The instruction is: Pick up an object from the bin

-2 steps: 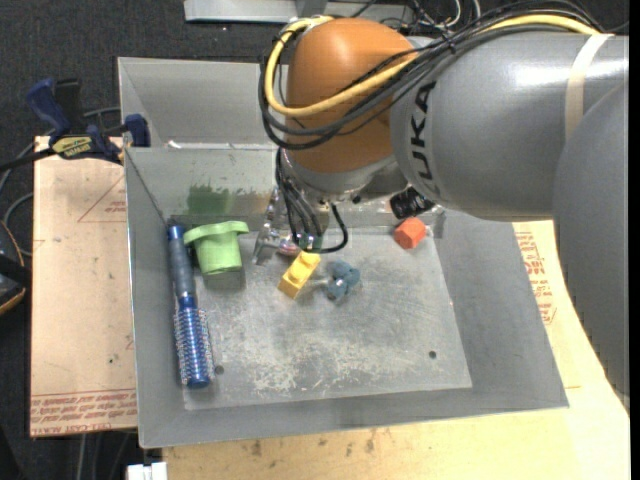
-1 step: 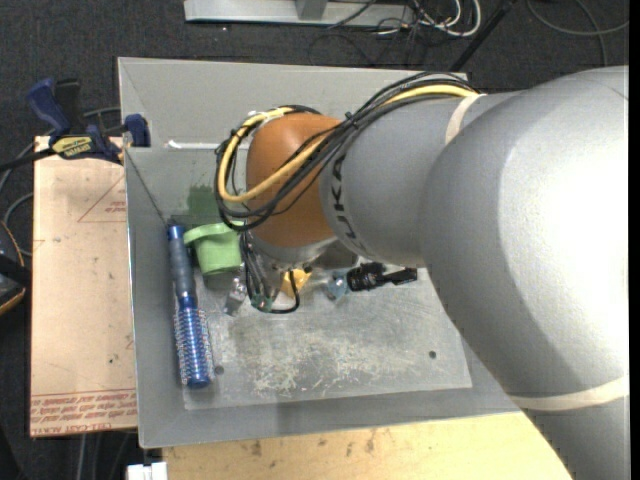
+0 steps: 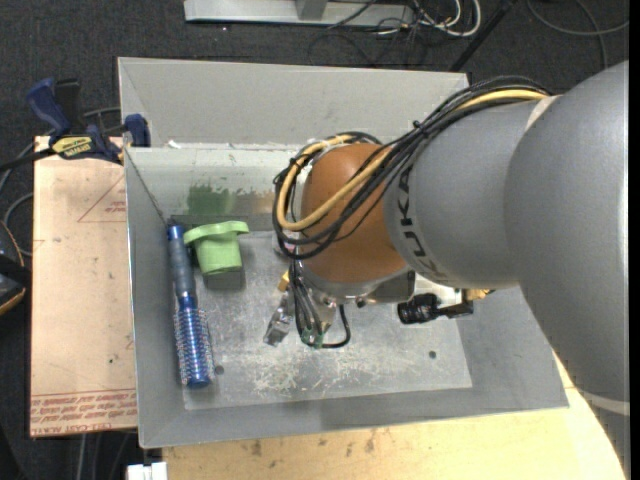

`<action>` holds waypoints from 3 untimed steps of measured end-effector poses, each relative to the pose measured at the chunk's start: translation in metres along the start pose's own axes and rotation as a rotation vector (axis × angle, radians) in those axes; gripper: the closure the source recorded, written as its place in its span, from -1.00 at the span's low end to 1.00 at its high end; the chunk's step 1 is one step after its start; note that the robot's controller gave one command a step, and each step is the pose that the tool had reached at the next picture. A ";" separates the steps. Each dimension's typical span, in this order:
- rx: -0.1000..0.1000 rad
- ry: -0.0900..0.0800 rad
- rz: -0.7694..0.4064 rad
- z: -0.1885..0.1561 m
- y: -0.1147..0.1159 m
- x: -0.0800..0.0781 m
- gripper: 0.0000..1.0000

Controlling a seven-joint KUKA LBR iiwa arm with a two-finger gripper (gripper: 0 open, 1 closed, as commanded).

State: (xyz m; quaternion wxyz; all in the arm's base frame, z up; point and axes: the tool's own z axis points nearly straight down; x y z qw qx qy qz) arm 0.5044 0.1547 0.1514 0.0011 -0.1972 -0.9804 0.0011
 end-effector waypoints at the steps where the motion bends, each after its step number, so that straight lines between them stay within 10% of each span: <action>1: -0.003 -0.001 -0.002 0.001 0.003 -0.001 -1.00; 2: 0.000 -0.004 -0.219 -0.006 -0.095 -0.055 -1.00; 3: -0.003 -0.002 -0.224 -0.006 -0.092 -0.053 1.00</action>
Offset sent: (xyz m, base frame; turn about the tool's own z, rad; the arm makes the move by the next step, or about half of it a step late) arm 0.0000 0.0000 0.0000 0.0000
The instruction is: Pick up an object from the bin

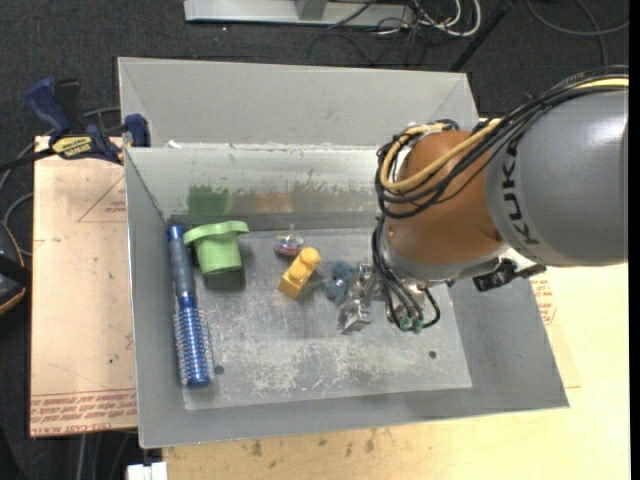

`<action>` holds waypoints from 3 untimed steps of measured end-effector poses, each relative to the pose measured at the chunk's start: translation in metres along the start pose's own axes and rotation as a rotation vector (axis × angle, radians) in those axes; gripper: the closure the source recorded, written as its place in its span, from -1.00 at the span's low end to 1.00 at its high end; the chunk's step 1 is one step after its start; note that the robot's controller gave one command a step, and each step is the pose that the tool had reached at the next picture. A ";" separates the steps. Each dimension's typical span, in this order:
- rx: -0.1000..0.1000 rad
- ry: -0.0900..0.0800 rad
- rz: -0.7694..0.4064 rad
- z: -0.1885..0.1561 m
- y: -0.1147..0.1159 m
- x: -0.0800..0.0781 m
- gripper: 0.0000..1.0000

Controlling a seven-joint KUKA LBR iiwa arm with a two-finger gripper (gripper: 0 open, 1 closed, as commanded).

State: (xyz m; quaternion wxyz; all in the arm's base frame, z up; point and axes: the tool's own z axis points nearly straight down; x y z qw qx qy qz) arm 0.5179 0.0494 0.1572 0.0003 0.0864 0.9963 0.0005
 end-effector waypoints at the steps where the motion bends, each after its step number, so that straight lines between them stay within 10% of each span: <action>1: 0.000 0.000 0.000 0.000 0.000 0.000 -1.00; 2: 0.000 -0.002 -0.203 0.018 0.012 -0.044 -1.00; 3: -0.001 -0.002 -0.049 0.046 0.027 -0.090 -1.00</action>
Offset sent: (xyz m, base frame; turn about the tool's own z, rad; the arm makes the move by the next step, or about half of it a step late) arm 0.0000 0.0000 0.0000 0.0000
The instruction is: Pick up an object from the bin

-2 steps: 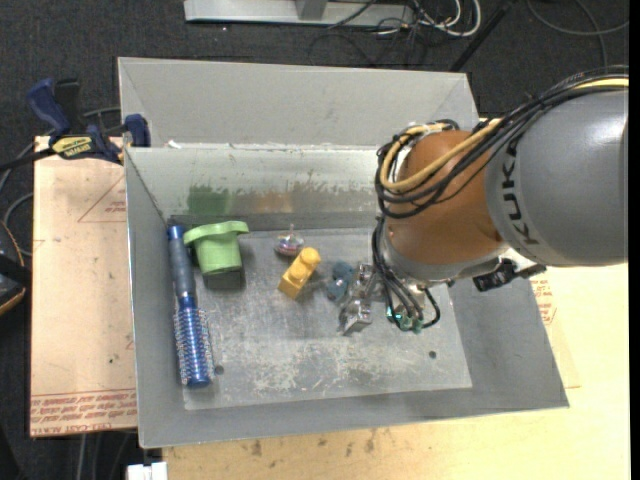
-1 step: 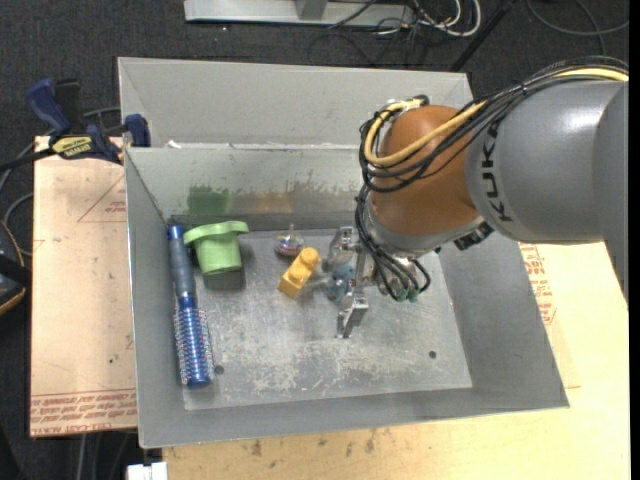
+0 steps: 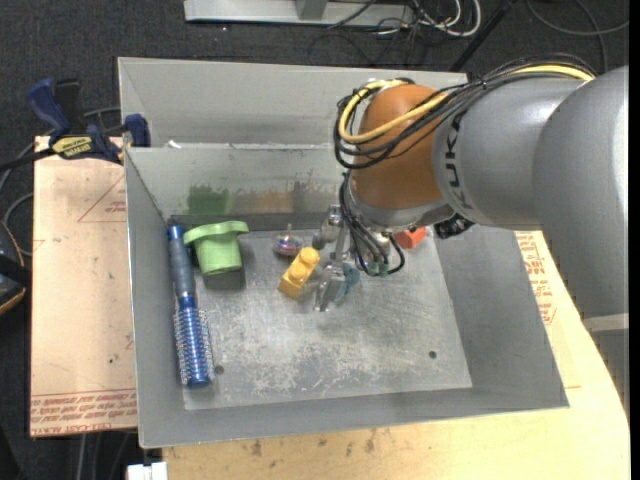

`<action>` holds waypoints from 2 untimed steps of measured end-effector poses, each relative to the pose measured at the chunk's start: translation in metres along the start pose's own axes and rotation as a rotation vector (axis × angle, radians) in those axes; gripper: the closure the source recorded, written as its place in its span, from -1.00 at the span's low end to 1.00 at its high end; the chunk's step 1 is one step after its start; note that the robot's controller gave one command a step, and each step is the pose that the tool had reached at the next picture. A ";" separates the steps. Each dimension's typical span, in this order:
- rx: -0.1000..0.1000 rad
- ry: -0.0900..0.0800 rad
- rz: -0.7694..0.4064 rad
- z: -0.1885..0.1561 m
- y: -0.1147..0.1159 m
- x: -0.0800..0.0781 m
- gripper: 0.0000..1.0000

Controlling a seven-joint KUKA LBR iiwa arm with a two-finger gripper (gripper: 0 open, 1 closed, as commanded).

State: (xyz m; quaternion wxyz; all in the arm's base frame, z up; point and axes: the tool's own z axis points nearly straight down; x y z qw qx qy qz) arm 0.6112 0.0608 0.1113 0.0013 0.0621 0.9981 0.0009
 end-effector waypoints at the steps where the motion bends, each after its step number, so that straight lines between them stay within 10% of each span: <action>1: 0.001 -0.002 0.211 0.035 0.022 -0.012 -1.00; 2: -0.004 -0.008 0.212 0.032 0.023 -0.014 1.00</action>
Offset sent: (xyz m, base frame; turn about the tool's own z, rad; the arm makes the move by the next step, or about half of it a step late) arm 0.0118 0.0200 -0.0400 0.2130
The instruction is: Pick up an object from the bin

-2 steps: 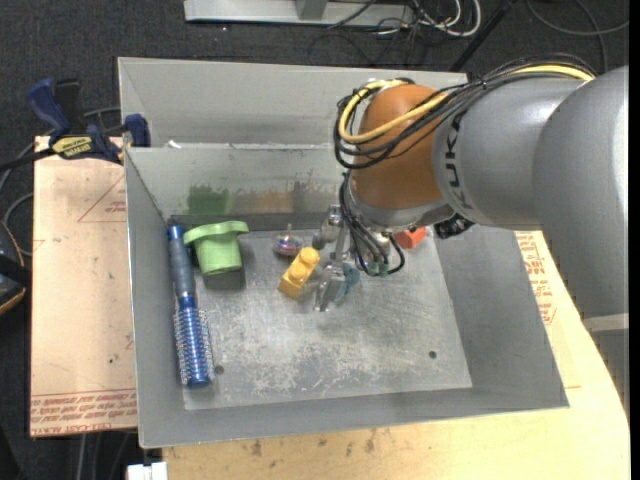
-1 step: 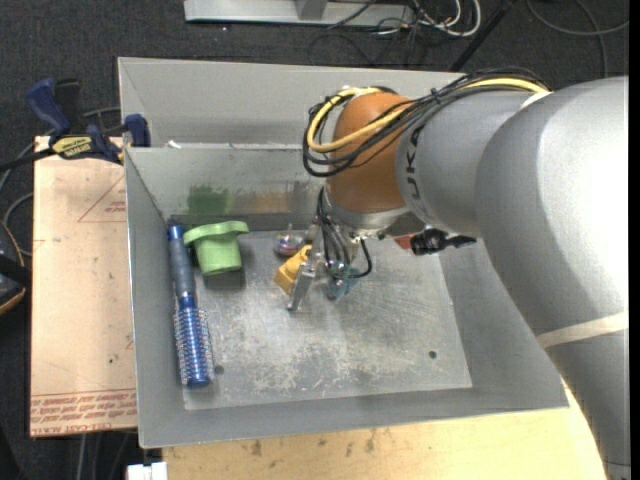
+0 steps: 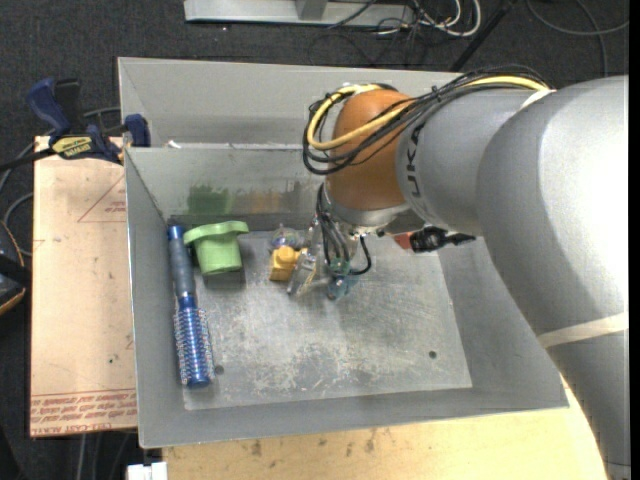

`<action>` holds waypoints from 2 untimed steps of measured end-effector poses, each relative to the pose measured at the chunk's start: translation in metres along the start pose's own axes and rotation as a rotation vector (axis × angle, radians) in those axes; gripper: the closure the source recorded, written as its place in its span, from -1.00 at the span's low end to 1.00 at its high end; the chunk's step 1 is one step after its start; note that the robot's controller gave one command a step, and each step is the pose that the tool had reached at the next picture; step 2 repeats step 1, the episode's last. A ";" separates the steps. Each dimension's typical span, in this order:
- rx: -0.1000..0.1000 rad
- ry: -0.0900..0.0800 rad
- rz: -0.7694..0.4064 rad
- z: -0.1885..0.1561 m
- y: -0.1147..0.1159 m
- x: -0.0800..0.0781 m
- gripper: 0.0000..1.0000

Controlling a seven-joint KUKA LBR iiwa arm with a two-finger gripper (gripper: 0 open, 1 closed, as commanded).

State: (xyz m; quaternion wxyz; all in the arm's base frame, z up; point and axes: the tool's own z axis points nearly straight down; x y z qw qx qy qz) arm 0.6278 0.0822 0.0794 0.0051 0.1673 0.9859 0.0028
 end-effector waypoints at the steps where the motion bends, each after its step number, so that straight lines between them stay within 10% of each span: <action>1: 0.003 0.003 -0.307 -0.128 -0.016 0.056 1.00; 2: 0.003 0.003 -0.307 -0.128 -0.016 0.056 1.00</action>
Offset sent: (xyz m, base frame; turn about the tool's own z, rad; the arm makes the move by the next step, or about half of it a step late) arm -0.0602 0.0021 0.1244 -0.3072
